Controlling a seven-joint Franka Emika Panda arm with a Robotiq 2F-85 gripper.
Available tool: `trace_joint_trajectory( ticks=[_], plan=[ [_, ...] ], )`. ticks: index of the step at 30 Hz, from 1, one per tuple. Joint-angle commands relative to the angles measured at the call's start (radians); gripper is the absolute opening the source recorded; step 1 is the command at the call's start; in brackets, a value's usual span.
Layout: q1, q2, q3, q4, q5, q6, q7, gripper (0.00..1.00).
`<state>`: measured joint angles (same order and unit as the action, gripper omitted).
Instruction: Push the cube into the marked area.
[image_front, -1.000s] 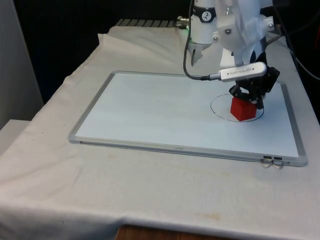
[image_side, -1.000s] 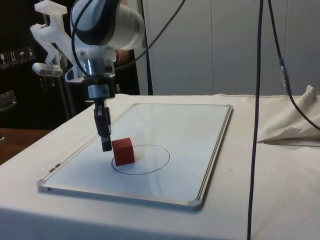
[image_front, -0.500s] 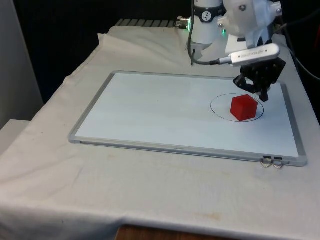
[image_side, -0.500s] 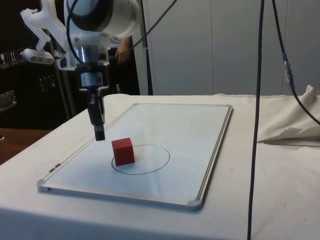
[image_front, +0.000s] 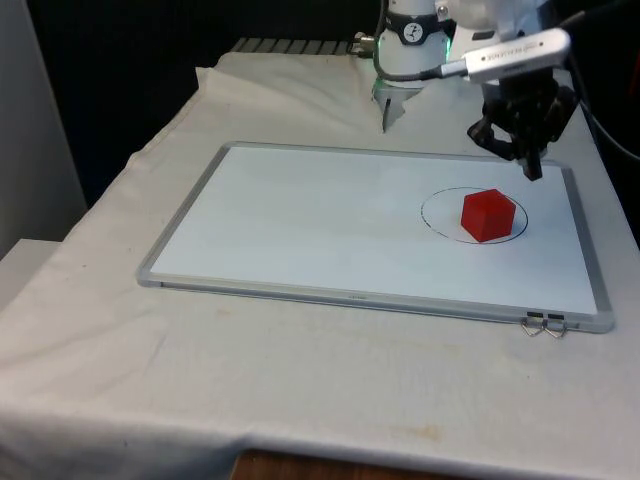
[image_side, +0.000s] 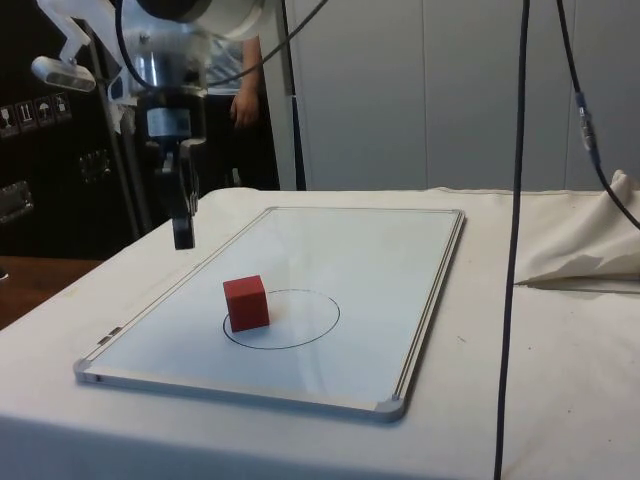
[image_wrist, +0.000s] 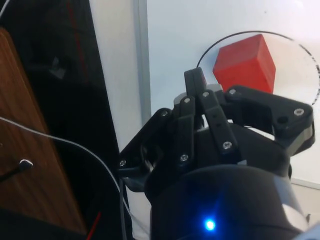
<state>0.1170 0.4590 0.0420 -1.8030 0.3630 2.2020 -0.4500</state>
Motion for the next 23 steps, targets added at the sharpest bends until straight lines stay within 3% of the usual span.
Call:
trace_joint_trajectory(
  ticks=[1,3,4,14,22,23],
  plan=[
    [0.004,-0.004,-0.008,0.004,-0.013,-0.010,0.020,0.00],
    [-0.001,-0.006,-0.001,0.001,-0.004,0.000,0.012,0.00],
    [0.004,-0.009,-0.008,0.005,-0.017,-0.009,0.033,0.00],
    [-0.005,-0.031,-0.002,0.011,-0.040,0.000,0.095,0.00],
    [-0.003,-0.046,-0.010,0.022,-0.080,-0.009,0.170,0.00],
    [-0.008,-0.042,-0.003,0.021,-0.067,0.000,0.153,0.00]
  ],
)
